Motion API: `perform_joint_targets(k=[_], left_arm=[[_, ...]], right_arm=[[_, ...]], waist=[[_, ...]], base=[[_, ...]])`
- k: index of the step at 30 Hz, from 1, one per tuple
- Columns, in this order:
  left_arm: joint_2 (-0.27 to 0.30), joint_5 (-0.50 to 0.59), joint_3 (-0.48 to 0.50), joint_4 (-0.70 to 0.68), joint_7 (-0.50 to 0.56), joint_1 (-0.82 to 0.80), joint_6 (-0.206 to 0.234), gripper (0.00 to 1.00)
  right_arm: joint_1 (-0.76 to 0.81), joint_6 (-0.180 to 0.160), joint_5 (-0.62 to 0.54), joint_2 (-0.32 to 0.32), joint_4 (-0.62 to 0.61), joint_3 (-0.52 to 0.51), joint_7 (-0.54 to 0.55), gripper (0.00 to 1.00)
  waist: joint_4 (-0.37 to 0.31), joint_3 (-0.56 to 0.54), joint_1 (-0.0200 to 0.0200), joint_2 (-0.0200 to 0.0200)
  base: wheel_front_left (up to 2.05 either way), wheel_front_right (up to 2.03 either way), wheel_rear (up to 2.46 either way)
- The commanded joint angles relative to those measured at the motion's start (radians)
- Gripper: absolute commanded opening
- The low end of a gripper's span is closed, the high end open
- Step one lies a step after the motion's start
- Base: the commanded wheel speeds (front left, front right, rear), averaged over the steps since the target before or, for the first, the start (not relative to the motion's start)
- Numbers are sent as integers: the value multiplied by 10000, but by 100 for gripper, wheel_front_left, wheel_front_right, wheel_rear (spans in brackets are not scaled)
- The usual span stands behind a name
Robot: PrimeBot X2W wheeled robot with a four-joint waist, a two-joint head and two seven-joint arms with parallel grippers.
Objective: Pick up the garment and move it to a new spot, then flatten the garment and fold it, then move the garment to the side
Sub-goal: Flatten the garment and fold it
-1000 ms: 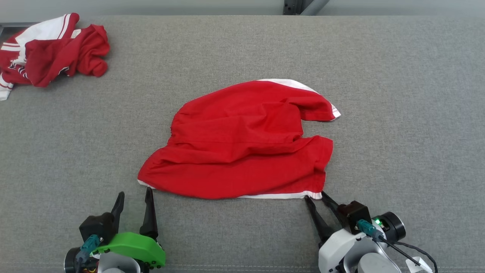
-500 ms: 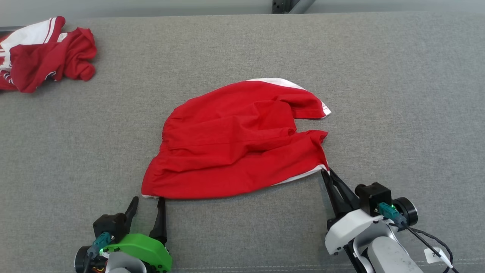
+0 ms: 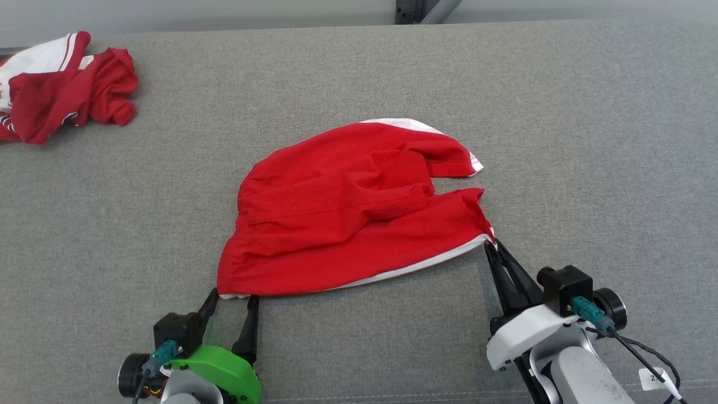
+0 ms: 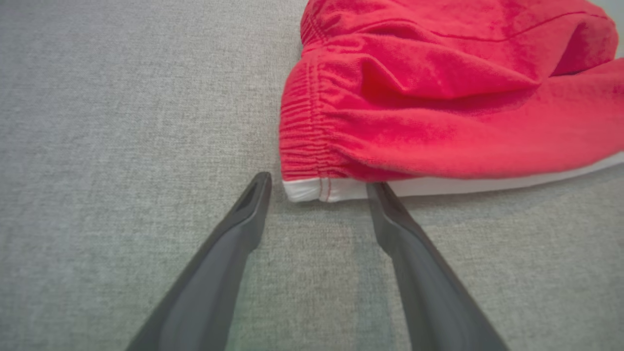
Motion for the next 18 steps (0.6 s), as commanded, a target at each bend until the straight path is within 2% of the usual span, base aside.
perform_joint_targets(k=[1, 2, 3, 4, 11, 18], left_arm=[[144, 21, -143, 136, -28, -243, -31, 81], [120, -54, -224, 183, -28, -245, -34, 46], [121, -112, -294, 219, -28, -257, -35, 29], [147, -158, -362, 192, -28, -277, -37, 2], [359, -565, -536, -530, -28, 171, -37, 0], [630, -1313, -303, -2676, -28, 668, -31, 0]], right_arm=[[91, -7, 100, -31, -25, 8, -40, 0], [97, -7, 141, -31, -31, 18, -40, 0], [107, -7, 186, -31, -47, 13, -40, 0], [123, -7, 209, -31, -64, -3, -40, 0], [260, -7, 580, -31, -319, -245, -40, 0], [441, -8, 1567, -36, -1253, -628, -40, 0]], waist=[[-26, -48, 0, 0], [-43, -69, 0, 0], [-61, -89, 0, 0], [-78, -112, 0, 0], [-120, -355, 0, 0], [-27, -864, 0, 0]], base=[[0, 0, 0], [0, 0, 0], [0, 0, 0], [0, 0, 0], [0, 0, 0], [0, 0, 0]])
